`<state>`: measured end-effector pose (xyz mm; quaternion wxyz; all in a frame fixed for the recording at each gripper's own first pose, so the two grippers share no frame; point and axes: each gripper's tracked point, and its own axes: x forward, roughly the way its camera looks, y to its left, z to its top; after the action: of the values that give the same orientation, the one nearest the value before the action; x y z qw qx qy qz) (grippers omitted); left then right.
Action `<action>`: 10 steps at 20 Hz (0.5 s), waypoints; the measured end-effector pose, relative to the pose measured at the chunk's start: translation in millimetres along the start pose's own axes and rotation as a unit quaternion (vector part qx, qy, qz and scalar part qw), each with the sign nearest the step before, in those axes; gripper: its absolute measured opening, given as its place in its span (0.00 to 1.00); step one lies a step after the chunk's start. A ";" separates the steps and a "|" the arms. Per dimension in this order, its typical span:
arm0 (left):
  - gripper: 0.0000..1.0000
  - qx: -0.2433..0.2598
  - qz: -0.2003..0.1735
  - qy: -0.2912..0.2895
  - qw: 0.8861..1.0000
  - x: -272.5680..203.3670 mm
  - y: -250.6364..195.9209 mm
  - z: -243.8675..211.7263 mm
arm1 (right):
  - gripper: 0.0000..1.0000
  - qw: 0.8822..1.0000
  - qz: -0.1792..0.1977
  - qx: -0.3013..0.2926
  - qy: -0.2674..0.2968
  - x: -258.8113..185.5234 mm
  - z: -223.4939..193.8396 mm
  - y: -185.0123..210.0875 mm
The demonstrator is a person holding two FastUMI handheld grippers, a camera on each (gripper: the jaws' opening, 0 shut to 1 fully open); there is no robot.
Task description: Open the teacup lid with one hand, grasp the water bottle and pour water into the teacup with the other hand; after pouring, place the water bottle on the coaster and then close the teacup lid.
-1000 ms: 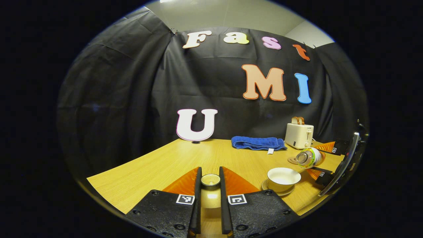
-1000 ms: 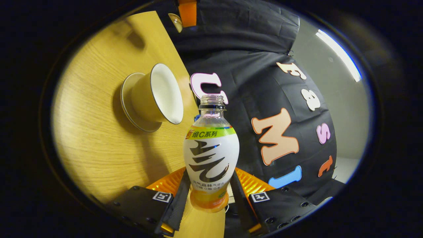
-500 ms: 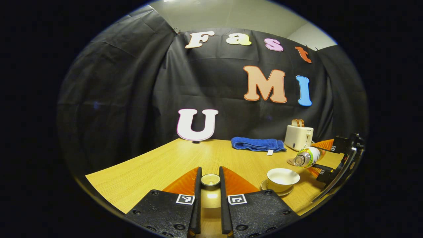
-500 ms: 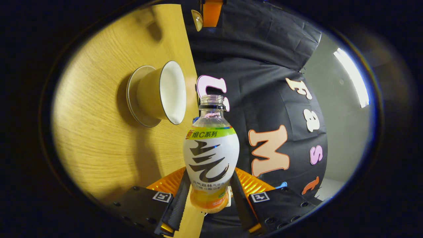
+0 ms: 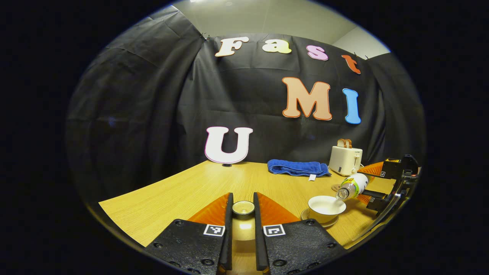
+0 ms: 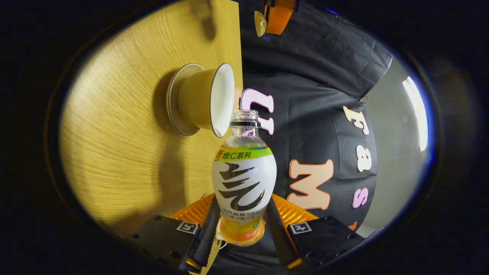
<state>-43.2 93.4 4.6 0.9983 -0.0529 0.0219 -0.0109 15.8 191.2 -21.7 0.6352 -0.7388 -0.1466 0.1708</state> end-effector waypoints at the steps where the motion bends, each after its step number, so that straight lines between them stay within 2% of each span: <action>1: 0.22 -0.001 0.000 0.001 1.000 0.3 0.3 -1.2 | 0.70 1.000 0.001 -0.006 0.000 -0.4 -0.2 0.5; 10: 0.22 -0.007 -0.004 0.002 1.000 0.4 0.3 -0.8 | 0.71 0.998 0.014 -0.059 -0.004 3.6 -2.8 -0.7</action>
<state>-42.8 93.6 3.8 0.9978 -0.0603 0.0235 -0.0144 20.2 190.4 -20.9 0.5874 -0.7765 -0.1483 0.1733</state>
